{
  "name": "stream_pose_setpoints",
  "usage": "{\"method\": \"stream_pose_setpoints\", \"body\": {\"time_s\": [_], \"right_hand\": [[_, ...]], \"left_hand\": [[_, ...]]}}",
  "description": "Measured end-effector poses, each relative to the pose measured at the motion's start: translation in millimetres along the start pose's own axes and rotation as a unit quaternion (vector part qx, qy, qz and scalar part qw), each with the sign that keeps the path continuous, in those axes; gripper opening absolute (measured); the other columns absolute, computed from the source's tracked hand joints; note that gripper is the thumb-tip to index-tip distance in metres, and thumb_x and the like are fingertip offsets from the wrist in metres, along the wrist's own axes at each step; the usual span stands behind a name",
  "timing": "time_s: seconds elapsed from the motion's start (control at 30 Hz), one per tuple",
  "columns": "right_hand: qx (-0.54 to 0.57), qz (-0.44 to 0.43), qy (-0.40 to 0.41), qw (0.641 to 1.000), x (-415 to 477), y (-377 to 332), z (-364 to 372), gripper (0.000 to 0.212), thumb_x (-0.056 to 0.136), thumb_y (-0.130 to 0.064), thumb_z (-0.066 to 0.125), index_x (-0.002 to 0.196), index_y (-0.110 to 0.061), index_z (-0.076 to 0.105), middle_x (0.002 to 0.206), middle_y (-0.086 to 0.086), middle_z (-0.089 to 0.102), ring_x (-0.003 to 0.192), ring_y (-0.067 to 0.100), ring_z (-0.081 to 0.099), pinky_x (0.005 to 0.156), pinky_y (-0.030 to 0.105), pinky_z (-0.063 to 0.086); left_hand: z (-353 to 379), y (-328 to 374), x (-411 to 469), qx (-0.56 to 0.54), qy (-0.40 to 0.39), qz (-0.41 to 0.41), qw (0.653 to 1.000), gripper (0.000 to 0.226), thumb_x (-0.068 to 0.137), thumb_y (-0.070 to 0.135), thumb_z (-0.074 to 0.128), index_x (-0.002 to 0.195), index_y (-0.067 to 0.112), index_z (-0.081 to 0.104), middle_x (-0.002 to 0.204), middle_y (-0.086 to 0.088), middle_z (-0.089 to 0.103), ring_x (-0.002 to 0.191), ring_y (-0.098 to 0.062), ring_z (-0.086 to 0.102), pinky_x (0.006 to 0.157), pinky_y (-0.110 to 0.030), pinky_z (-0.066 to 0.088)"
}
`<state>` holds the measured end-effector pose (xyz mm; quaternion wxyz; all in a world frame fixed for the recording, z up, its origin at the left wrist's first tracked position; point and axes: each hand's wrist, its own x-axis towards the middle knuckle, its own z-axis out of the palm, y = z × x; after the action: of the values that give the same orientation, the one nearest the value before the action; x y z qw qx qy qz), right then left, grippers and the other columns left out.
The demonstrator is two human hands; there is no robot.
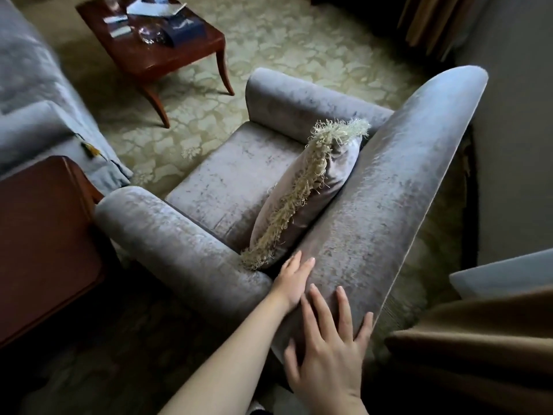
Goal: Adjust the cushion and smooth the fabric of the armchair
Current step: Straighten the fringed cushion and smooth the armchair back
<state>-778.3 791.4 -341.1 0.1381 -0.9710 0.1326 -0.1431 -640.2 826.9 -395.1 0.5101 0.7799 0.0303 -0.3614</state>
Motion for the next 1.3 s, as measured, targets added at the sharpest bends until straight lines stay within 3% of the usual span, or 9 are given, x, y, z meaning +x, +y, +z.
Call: {"method": "stream_pose_setpoints", "body": {"time_s": [0.2,0.3,0.4,0.53,0.73,0.83,1.0,1.13,1.3], "right_hand": [[0.101,-0.093,0.027,0.99,-6,10,-3,0.046,0.059,-0.041,0.058,0.101,-0.028,0.069,0.124,-0.012,0.061,0.128,0.023,0.045,0.105,0.07,0.008],[0.142,-0.317,-0.018,0.938,-8,44,-4,0.048,0.066,-0.045,0.057,0.108,-0.026,0.065,0.127,-0.006,0.06,0.127,0.023,0.047,0.105,0.07,0.007],[0.042,-0.508,-0.063,0.858,3,76,0,0.059,0.075,-0.05,0.053,0.127,-0.023,0.058,0.136,0.0,0.054,0.132,0.026,0.041,0.105,0.065,0.021],[0.062,-0.48,-0.043,0.874,2,73,8,0.052,0.073,-0.042,0.058,0.121,-0.024,0.061,0.131,0.002,0.057,0.129,0.027,0.045,0.107,0.059,0.023],[0.083,-0.475,-0.095,0.871,3,68,2,0.059,0.072,-0.045,0.059,0.123,-0.014,0.059,0.131,0.005,0.058,0.126,0.028,0.048,0.107,0.054,0.027],[0.085,-0.533,-0.159,0.827,29,76,-6,0.066,0.078,-0.056,0.05,0.126,-0.01,0.055,0.13,0.008,0.058,0.124,0.029,0.049,0.105,0.048,0.032],[0.005,-0.662,-0.251,0.706,96,91,-19,0.078,0.08,-0.066,0.043,0.133,-0.009,0.049,0.137,0.011,0.052,0.125,0.032,0.048,0.103,0.044,0.036],[-0.016,-0.68,-0.276,0.679,105,88,-24,0.091,0.073,-0.075,0.038,0.133,-0.008,0.047,0.135,0.012,0.053,0.123,0.032,0.048,0.102,0.048,0.037],[-0.019,-0.718,-0.247,0.65,119,88,-21,0.094,0.067,-0.075,0.041,0.135,-0.01,0.047,0.134,0.011,0.055,0.122,0.03,0.051,0.098,0.048,0.044]], "left_hand": [[-3,-12,-18,-0.007,0.012,0.017,1.0,0.05,0.1,0.032,0.039,0.146,0.012,0.03,0.154,-0.003,0.026,0.141,-0.012,0.02,0.116,-0.027,0.009],[-4,-29,-36,-0.033,0.041,0.011,0.999,0.047,0.101,0.028,0.038,0.144,0.013,0.033,0.152,-0.002,0.03,0.14,-0.012,0.023,0.117,-0.032,0.011],[-1,-49,-58,-0.052,0.08,0.043,0.994,0.042,0.101,0.023,0.038,0.142,0.013,0.037,0.15,-0.001,0.034,0.138,-0.011,0.028,0.117,-0.034,0.015],[6,-68,-85,-0.094,0.141,0.098,0.981,0.038,0.101,0.015,0.036,0.139,0.012,0.041,0.146,-0.002,0.039,0.135,-0.01,0.032,0.116,-0.031,0.02],[43,-65,-118,-0.172,0.307,0.12,0.928,0.034,0.1,0.003,0.031,0.13,0.008,0.046,0.138,-0.01,0.045,0.129,-0.017,0.04,0.102,-0.009,0.027],[59,-57,-123,-0.201,0.375,0.103,0.899,0.034,0.099,-0.001,0.033,0.129,0.001,0.048,0.138,-0.014,0.046,0.131,-0.024,0.04,0.111,-0.028,0.026],[111,-36,-134,-0.284,0.498,0.052,0.818,0.041,0.098,0.012,0.043,0.138,0.014,0.04,0.147,-0.004,0.038,0.135,-0.013,0.033,0.114,-0.037,0.024],[115,-16,-130,-0.214,0.584,-0.053,0.781,0.038,0.096,0.012,0.048,0.133,0.005,0.05,0.139,-0.013,0.049,0.13,-0.024,0.043,0.105,-0.026,0.029],[115,-5,-131,-0.143,0.589,-0.108,0.788,0.04,0.099,0.023,0.042,0.136,0.009,0.048,0.141,-0.009,0.048,0.13,-0.022,0.043,0.103,-0.023,0.028]]}}
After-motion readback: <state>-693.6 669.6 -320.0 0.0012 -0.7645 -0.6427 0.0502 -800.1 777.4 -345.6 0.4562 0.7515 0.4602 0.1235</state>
